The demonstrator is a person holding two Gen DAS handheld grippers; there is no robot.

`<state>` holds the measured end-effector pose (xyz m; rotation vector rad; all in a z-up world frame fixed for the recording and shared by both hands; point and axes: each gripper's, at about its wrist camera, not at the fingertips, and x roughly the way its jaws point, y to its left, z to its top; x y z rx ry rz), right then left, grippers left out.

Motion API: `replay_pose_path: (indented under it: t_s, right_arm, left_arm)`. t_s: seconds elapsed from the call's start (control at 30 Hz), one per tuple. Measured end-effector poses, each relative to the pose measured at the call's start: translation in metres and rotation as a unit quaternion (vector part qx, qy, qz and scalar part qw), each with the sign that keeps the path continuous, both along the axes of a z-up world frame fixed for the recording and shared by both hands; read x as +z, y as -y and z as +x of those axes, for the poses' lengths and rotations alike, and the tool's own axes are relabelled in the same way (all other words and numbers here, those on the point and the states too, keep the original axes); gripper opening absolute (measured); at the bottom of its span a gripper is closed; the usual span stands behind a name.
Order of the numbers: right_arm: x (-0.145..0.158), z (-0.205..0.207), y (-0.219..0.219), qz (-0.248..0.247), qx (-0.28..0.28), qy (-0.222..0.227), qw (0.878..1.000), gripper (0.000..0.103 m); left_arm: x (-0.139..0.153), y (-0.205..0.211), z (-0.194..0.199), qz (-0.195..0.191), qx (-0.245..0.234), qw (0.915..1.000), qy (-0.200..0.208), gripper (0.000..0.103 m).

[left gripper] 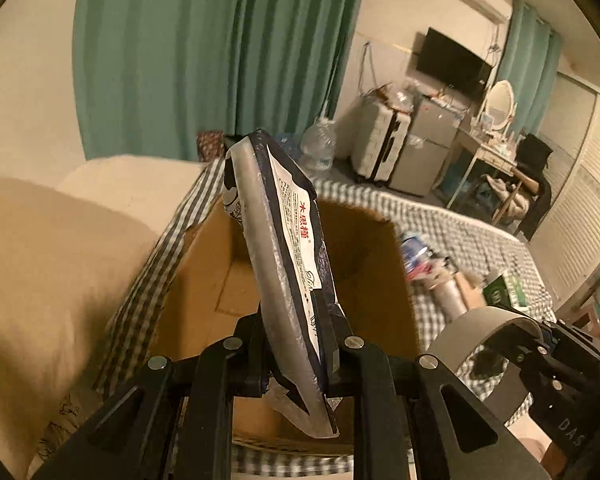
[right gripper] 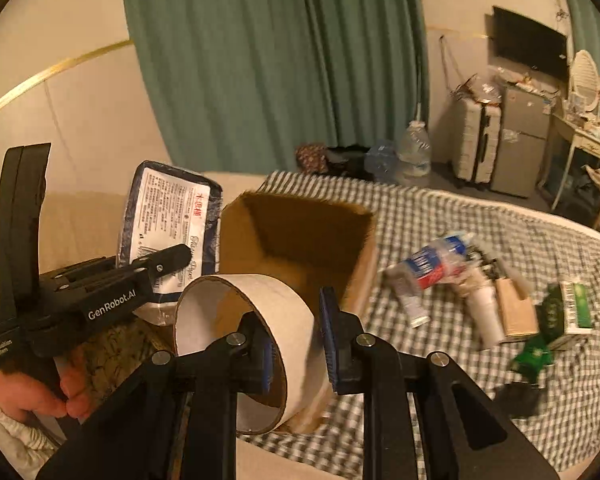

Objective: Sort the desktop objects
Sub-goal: 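Carry the packet with the left tool into the cardboard box while the right tool drops the tape roll there, then grasp the black square holder with the right tool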

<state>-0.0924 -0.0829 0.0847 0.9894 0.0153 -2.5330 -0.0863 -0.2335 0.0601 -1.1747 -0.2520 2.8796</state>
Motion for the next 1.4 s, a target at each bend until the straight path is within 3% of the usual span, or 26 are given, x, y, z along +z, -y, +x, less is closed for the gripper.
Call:
replay_pose_path:
  t_s: [0.27,0.3,0.33,0.4,0.57,0.97,1.1,1.23,1.3,1.4]
  right_arm:
    - [-0.036,-0.011,0.019,0.04,-0.008,0.037,0.999,0.021]
    - [-0.037,-0.011,0.021,0.053,-0.016,0.036,0.998,0.032]
    - [-0.037,-0.011,0.021,0.066,-0.024,0.034,0.997,0.049]
    - [-0.035,-0.009,0.021,0.065,-0.02,0.027,0.997,0.055]
    - [-0.031,-0.006,0.017,0.053,-0.012,0.029,0.998,0.056]
    - [-0.009,0.013,-0.023,0.034,-0.036,0.006,0.999,0.057]
    - [-0.005,0.027,-0.055,0.035,-0.065,0.004,0.997,0.057]
    - [-0.004,0.046,-0.096,0.036,-0.102,0.003,0.994,0.058]
    - [-0.005,0.059,-0.12,0.039,-0.126,0.001,0.991,0.062]
    - [-0.01,0.073,-0.154,0.035,-0.155,0.007,0.987,0.065]
  left_arm:
    - [-0.035,0.012,0.0,-0.015,-0.002,0.9993,0.033,0.02]
    - [-0.037,0.011,-0.001,-0.021,0.0,0.9991,0.038,0.026]
    - [-0.039,0.01,-0.001,-0.03,0.002,0.9987,0.042,0.031]
    - [-0.038,0.008,0.002,-0.04,0.006,0.9983,0.041,0.059]
    - [-0.035,0.004,0.011,-0.042,0.006,0.9983,0.04,0.067]
    - [-0.017,-0.012,0.031,-0.029,0.012,0.9989,0.034,0.07]
    - [-0.008,-0.039,0.043,-0.021,-0.004,0.9995,0.025,0.081]
    - [0.002,-0.079,0.057,-0.009,-0.026,0.9995,0.014,0.084]
    - [0.006,-0.1,0.064,-0.006,-0.036,0.9993,0.007,0.095]
    - [0.009,-0.129,0.075,0.001,-0.053,0.9986,-0.002,0.096]
